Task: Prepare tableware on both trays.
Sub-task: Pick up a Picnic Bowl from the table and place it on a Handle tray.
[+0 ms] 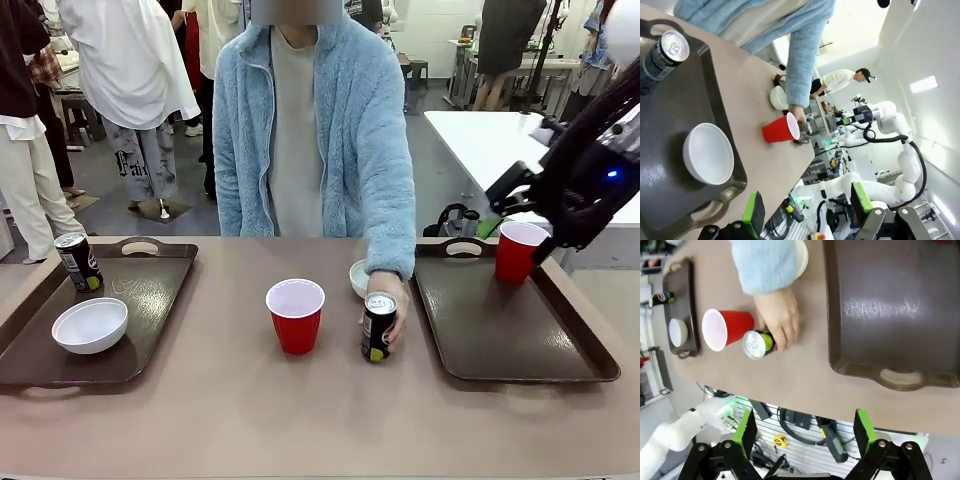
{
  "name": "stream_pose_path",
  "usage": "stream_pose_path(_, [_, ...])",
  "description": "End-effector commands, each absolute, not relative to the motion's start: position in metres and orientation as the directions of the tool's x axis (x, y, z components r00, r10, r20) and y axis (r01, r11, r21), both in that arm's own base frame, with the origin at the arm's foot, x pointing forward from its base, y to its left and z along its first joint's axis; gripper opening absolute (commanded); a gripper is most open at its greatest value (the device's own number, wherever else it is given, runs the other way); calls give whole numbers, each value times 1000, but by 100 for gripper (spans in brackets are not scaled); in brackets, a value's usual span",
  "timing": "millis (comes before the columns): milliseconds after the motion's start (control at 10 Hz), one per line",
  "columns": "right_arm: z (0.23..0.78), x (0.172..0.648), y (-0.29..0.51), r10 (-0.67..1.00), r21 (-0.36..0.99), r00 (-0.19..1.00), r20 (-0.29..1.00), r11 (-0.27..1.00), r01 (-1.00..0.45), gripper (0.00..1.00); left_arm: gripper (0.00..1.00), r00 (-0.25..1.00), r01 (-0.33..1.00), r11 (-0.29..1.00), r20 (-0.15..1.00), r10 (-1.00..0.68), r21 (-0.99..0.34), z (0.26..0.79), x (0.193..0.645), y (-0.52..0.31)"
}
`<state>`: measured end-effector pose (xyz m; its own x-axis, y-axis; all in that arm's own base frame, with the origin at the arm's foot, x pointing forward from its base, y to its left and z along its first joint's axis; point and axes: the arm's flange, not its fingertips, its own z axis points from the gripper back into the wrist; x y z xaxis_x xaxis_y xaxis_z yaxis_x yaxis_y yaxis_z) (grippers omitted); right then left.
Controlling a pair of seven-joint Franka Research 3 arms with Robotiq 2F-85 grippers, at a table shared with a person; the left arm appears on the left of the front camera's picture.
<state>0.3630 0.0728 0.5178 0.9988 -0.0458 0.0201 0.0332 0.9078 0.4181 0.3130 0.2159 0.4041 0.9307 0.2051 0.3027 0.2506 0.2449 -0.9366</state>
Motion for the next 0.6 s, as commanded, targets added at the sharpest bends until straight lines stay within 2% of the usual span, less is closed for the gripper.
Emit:
stream_pose_path(0, [507,361,85,-35,425,999,12,905,26,100,92,919,285,284,345,192,-915,414,314,213])
stream_pose_path(100, [518,363,73,-46,418,999,20,908,33,100,92,913,314,353,383,144,-881,415,306,202])
stream_pose_path(200, [518,363,73,-46,418,999,20,908,33,100,92,930,254,255,308,200,-933,407,314,215])
stream_pose_path(500, [518,363,73,-46,418,999,20,908,33,100,92,930,254,255,308,200,-933,407,314,215])
